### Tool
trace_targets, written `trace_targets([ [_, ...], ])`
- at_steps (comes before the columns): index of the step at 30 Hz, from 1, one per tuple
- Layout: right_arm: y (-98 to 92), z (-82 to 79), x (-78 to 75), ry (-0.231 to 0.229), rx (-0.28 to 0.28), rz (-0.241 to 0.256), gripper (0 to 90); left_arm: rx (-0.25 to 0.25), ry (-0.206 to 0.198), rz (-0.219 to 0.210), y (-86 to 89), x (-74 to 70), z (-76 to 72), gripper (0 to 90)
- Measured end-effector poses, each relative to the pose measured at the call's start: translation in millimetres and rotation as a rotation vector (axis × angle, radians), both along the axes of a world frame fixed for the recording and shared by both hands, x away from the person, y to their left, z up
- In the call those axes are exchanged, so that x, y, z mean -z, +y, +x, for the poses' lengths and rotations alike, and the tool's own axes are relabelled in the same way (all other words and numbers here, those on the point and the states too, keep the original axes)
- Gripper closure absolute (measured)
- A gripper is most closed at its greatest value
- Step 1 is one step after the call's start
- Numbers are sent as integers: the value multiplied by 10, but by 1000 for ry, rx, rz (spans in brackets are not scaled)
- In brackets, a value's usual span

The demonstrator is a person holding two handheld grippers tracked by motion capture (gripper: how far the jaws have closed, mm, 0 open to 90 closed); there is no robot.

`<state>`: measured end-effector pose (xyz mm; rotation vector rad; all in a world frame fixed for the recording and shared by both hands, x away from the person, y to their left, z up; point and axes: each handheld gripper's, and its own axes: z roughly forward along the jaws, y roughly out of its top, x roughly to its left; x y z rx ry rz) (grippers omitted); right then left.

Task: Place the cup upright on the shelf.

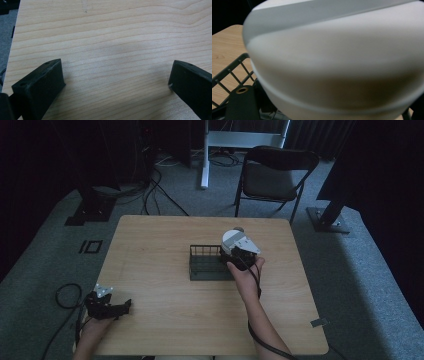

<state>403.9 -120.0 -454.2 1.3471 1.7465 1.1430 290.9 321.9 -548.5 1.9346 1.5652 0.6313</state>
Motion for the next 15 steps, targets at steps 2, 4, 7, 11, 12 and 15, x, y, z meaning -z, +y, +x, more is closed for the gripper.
trace_targets([
  [2, -1, 21, 14, 8, 14, -7, 178, 0, 0, 0, 0, 0, 0, 1],
  [4, 0, 39, 33, 21, 21, -9, 179, 0, 0, 0, 0, 0, 0, 1],
  [7, 6, 57, 61, 44, 26, -9, 179, 0, 0, 0, 0, 0, 0, 1],
  [11, 14, 83, 101, 74, 41, -16, 178, 0, 0, 0, 0, 0, 0, 1],
  [12, 14, 89, 110, 82, 43, -19, 178, 0, 0, 0, 0, 0, 0, 1],
  [15, 12, 103, 143, 98, 53, -26, 178, 0, 0, 0, 0, 0, 0, 1],
])
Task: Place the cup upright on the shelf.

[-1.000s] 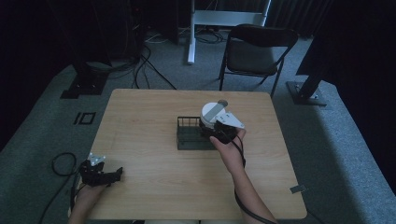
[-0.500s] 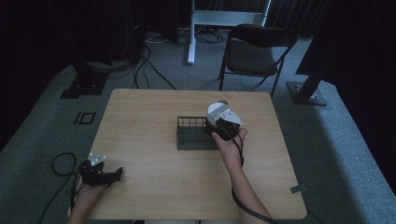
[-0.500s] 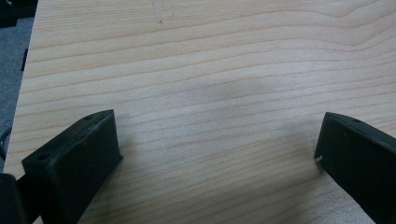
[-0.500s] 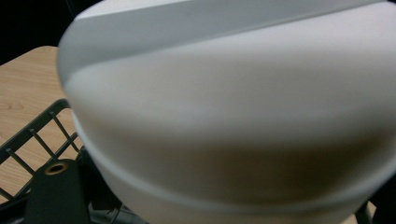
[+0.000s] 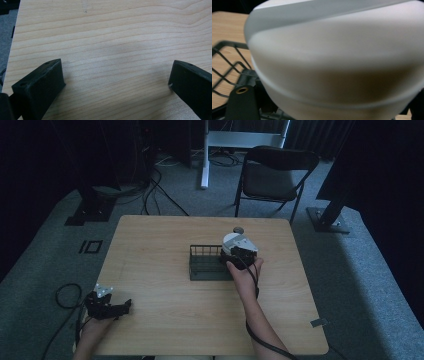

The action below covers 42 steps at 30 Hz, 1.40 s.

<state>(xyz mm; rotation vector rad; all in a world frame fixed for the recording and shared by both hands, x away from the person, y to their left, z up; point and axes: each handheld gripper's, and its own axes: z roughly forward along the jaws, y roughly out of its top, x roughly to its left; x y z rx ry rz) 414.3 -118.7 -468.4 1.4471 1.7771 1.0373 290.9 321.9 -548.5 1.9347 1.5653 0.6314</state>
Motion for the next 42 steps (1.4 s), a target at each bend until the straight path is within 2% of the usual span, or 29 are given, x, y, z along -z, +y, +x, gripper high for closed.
trace_targets([
  [3, -3, 13, 21, 20, -6, 13, 178, 0, 0, 0, 0, 0, 0, 1],
  [4, -1, 16, 26, 22, -6, -2, 179, 0, 0, 0, 0, 0, 0, 1],
  [8, -2, 22, 25, 27, -7, 1, 179, 0, 0, 0, 0, 0, 0, 1],
  [12, 14, 30, 42, 33, -15, -32, 178, 0, 0, 0, 0, 0, 0, 1],
  [19, 10, 33, 48, 33, -16, -28, 179, 0, 0, 0, 0, 0, 0, 1],
  [26, -30, 5, 68, 32, -24, -1, 176, 0, 0, 0, 0, 0, 0, 1],
  [34, -85, -28, 126, 7, -57, 5, 175, 0, 0, 0, 0, 0, 0, 1],
  [37, -96, -40, 141, 1, -73, -7, 174, 0, 0, 0, 0, 0, 0, 1],
  [42, -125, -69, 158, -15, -78, 18, 161, 0, 0, 0, 0, 0, 0, 1],
])
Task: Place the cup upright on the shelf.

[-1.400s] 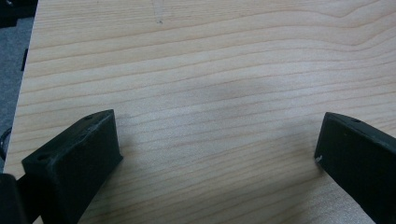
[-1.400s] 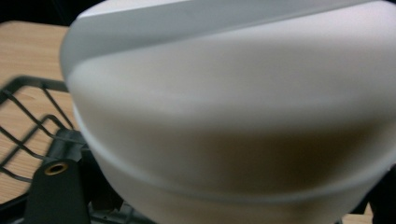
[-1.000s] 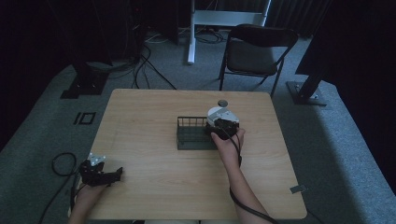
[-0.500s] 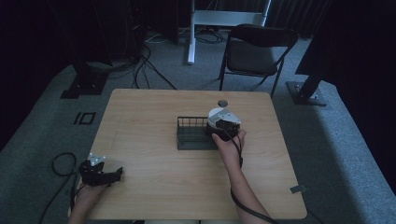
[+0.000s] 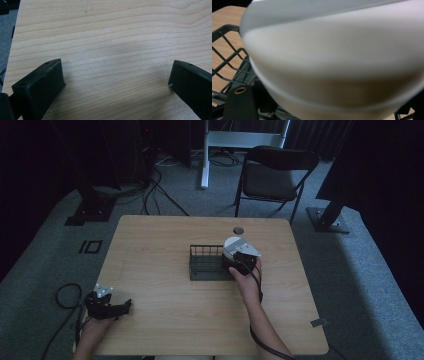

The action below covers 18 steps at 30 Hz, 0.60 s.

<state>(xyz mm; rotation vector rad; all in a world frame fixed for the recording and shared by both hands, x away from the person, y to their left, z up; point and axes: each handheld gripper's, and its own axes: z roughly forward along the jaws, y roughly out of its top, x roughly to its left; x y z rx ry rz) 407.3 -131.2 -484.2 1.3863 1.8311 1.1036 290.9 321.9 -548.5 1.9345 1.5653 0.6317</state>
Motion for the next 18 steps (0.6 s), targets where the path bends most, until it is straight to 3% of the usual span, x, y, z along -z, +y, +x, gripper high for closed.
trace_targets([
  [10, -39, -51, 5, -16, -30, 30, 133, 0, 0, 0, 0, 0, 0, 1],
  [18, -70, -89, -19, -24, -48, 12, 131, 0, 0, 0, 0, 0, 0, 1],
])
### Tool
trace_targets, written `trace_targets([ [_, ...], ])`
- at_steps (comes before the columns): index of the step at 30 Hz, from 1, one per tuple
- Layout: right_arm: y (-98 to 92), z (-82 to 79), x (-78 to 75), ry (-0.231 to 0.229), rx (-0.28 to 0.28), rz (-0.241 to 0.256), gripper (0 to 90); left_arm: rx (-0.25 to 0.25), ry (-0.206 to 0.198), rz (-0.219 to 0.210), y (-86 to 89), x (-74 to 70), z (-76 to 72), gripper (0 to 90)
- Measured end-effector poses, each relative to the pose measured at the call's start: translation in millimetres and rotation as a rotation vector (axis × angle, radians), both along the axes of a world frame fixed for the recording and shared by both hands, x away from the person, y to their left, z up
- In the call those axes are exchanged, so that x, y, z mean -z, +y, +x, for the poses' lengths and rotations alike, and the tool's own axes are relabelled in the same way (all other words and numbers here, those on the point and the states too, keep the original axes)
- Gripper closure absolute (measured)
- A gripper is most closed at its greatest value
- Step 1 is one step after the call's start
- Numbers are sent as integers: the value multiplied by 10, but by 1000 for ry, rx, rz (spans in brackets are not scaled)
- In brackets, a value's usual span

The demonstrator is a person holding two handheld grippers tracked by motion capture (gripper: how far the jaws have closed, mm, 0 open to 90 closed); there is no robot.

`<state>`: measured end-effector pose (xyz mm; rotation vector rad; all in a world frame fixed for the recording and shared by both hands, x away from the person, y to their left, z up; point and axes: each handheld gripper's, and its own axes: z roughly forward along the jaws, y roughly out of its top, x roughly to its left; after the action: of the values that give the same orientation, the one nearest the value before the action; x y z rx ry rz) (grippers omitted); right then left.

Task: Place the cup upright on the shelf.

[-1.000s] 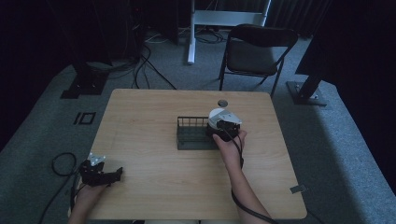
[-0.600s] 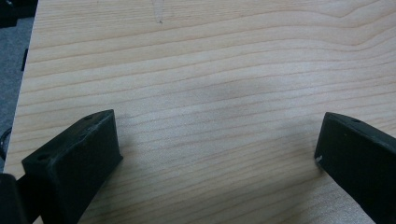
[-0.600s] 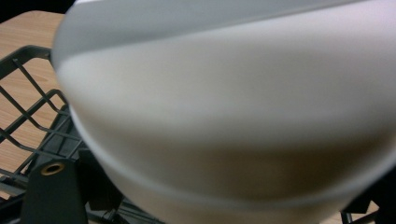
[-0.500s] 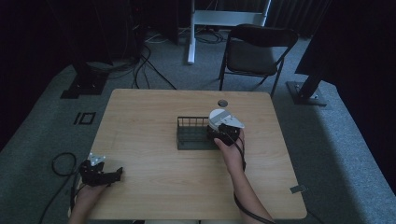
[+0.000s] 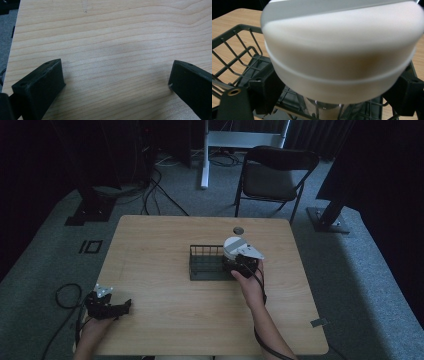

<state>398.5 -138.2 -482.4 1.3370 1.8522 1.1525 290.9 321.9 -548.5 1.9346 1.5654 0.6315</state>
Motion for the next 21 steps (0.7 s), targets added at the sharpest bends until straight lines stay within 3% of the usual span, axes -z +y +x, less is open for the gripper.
trace_targets([
  [21, -105, -190, -72, -37, -9, -15, 128, 0, 0, 0, 0, 0, 0, 1],
])
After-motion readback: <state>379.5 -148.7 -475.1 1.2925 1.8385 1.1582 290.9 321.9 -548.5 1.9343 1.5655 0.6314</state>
